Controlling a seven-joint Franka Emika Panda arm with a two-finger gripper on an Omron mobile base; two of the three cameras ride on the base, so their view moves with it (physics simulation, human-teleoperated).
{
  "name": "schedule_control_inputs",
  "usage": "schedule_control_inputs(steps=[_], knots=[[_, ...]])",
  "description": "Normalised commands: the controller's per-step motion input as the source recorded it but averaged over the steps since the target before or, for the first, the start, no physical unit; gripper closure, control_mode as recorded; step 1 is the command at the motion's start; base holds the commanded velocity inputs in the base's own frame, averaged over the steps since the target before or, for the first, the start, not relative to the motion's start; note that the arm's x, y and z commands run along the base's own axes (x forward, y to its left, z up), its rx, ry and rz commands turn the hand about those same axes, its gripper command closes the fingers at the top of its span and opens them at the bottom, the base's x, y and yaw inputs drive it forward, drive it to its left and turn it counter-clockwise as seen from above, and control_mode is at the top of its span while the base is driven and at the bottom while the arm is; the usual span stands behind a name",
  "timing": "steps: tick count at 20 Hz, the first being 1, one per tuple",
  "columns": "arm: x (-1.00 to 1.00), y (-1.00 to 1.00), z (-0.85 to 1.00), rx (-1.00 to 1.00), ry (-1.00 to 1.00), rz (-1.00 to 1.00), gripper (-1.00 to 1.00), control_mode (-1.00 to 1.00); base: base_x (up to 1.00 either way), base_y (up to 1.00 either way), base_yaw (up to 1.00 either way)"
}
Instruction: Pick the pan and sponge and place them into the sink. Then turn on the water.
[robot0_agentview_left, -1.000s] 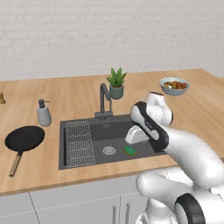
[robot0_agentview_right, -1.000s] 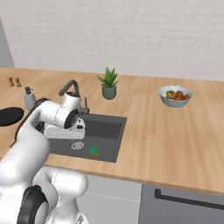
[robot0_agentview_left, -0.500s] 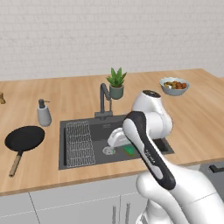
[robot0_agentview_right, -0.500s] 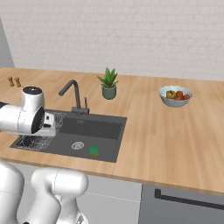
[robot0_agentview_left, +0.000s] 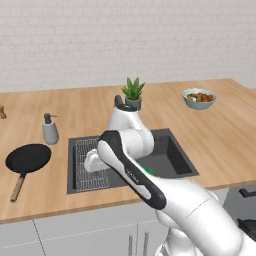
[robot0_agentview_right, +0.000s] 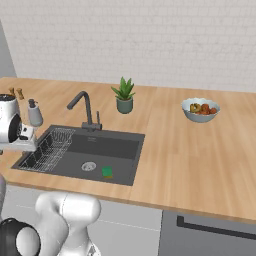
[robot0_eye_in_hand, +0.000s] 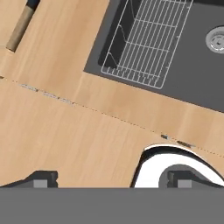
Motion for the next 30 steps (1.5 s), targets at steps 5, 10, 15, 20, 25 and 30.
schedule_control_inputs(steps=[5, 10, 15, 20, 25, 30], knots=[[0.85, 0.96, -0.01, 0.00, 0.15, 0.18, -1.00, -1.00, 0.00, 0.00, 0.00], [0.78, 0.87, -0.05, 0.00, 0.08, 0.15, -1.00, -1.00, 0.00, 0.00, 0.00], [0.71, 0.66, -0.15, 0.00, 0.00, 0.08, -1.00, -1.00, 0.00, 0.00, 0.00], [0.53, 0.55, -0.25, -0.05, 0.00, 0.02, -1.00, -1.00, 0.00, 0.00, 0.00], [0.08, 0.22, -0.14, -0.11, 0.00, 0.00, -1.00, -1.00, 0.00, 0.00, 0.00], [0.00, 0.01, -0.02, -0.01, -0.01, 0.00, -1.00, -1.00, 0.00, 0.00, 0.00]])
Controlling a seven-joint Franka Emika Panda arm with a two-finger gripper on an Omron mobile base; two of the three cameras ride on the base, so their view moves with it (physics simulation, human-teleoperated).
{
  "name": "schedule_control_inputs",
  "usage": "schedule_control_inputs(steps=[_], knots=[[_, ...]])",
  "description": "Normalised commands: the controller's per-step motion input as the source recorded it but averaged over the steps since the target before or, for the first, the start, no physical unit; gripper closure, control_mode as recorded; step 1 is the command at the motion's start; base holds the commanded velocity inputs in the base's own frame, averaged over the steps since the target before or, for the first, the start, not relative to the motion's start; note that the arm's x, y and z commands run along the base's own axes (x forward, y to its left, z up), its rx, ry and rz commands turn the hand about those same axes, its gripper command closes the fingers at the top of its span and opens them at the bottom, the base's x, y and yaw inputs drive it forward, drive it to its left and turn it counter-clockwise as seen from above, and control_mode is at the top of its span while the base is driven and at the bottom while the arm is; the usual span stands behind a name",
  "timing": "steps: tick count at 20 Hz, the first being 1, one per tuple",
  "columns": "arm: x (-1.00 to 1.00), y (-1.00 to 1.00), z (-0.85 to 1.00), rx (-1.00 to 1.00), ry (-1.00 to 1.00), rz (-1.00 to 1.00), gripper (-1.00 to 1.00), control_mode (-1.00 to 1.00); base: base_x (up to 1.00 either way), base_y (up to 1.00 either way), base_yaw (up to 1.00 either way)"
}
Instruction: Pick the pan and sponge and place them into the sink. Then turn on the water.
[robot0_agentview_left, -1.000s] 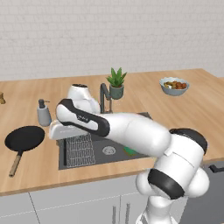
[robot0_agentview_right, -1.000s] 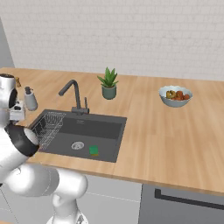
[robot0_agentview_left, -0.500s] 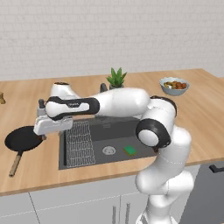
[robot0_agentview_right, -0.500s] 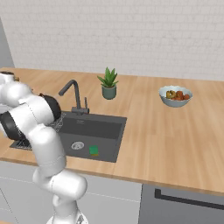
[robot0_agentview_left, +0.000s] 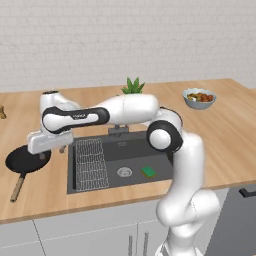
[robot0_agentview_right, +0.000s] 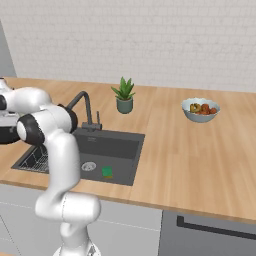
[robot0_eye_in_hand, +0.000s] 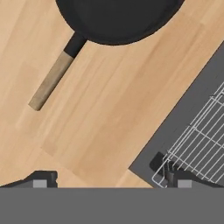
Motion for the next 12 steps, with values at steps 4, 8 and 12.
schedule_control_inputs(steps=[4, 8, 12], knots=[[0.00, 0.12, -0.23, 0.00, 0.00, 0.00, -1.00, -1.00, 0.00, 0.00, 0.00], [-0.01, 0.10, -0.31, 0.00, -0.02, -0.03, -1.00, -1.00, 0.00, 0.00, 0.00], [-0.03, 0.10, -0.20, 0.00, 0.00, -0.07, -1.00, -1.00, 0.00, 0.00, 0.00]])
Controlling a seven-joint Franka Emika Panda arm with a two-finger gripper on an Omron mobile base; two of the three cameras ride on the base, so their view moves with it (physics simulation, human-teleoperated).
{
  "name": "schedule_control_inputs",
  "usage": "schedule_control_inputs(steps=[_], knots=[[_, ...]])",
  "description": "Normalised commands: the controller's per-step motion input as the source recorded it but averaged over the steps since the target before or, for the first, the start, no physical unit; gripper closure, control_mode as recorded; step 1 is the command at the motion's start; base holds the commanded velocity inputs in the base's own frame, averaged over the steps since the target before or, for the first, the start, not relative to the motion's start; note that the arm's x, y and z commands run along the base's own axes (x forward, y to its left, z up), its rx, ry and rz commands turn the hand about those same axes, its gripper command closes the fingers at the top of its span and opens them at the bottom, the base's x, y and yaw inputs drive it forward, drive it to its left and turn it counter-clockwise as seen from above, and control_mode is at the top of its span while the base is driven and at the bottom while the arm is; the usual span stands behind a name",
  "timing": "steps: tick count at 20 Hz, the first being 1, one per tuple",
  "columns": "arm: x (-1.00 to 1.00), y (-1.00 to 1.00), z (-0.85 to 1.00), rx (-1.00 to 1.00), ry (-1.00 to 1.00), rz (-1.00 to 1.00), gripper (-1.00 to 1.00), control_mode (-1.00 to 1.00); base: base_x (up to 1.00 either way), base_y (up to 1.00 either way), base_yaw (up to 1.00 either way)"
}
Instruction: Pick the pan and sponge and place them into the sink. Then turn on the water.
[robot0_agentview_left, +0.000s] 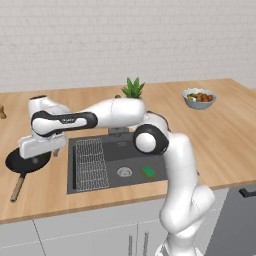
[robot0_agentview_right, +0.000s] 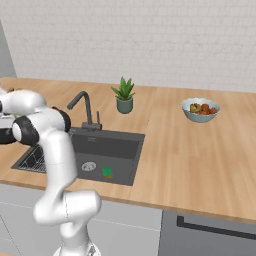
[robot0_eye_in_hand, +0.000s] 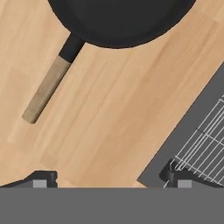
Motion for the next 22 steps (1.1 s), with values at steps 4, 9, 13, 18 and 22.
schedule_control_inputs(steps=[4, 9, 13, 18, 22], knots=[[-0.12, 0.09, -0.13, 0.00, 0.00, -0.14, -1.00, -1.00, 0.00, 0.00, 0.00], [-0.24, 0.16, -0.14, 0.00, 0.00, -0.21, -1.00, -1.00, 0.00, 0.00, 0.00], [-0.20, 0.28, -0.19, -0.04, 0.00, -0.23, -1.00, -1.00, 0.00, 0.00, 0.00], [-0.11, 0.32, -0.20, -0.06, 0.00, -0.22, -1.00, -1.00, 0.00, 0.00, 0.00], [0.00, 0.36, -0.22, -0.10, 0.00, -0.19, -1.00, -1.00, 0.00, 0.00, 0.00]])
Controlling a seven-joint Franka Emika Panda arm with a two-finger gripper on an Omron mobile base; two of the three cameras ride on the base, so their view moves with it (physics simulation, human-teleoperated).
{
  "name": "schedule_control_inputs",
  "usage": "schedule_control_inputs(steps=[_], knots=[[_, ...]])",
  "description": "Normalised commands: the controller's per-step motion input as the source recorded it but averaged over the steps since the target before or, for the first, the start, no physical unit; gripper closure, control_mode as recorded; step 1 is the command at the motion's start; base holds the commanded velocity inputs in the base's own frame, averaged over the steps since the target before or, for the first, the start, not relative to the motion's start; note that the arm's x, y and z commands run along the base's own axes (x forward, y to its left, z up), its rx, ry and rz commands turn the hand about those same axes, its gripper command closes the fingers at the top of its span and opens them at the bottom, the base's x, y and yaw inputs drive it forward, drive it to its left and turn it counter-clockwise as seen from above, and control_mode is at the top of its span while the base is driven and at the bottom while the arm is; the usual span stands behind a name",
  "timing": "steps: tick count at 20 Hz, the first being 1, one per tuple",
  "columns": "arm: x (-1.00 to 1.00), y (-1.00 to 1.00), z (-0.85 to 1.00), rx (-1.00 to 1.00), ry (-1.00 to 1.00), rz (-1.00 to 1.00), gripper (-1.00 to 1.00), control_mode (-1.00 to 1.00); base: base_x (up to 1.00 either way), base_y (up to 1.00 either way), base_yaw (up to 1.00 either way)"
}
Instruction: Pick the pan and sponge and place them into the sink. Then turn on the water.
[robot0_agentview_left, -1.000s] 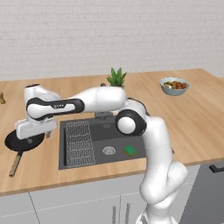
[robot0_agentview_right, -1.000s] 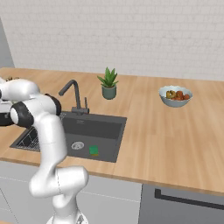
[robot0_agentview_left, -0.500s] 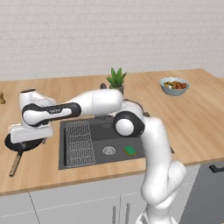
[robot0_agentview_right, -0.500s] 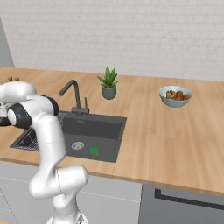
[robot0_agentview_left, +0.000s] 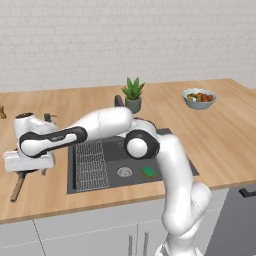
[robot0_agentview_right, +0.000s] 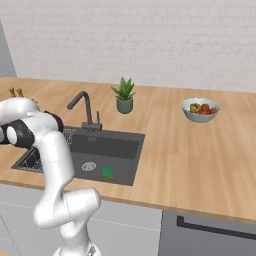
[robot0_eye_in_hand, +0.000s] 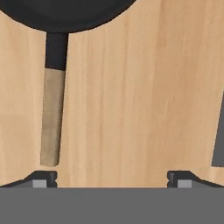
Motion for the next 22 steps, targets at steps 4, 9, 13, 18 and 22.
schedule_control_inputs(steps=[4, 9, 13, 18, 22], knots=[[0.00, 0.36, -0.25, -0.18, 0.01, -0.17, -1.00, -1.00, 0.00, 0.00, 0.00], [0.00, 0.31, -0.21, -0.10, 0.00, -0.12, -1.00, -1.00, 0.00, 0.00, 0.00], [0.02, 0.29, -0.13, -0.04, 0.00, -0.09, -1.00, -1.00, 0.00, 0.00, 0.00], [0.06, 0.21, -0.20, 0.00, 0.00, -0.04, -1.00, -1.00, 0.00, 0.00, 0.00], [0.04, 0.17, -0.28, 0.00, 0.00, -0.01, -1.00, -1.00, 0.00, 0.00, 0.00]])
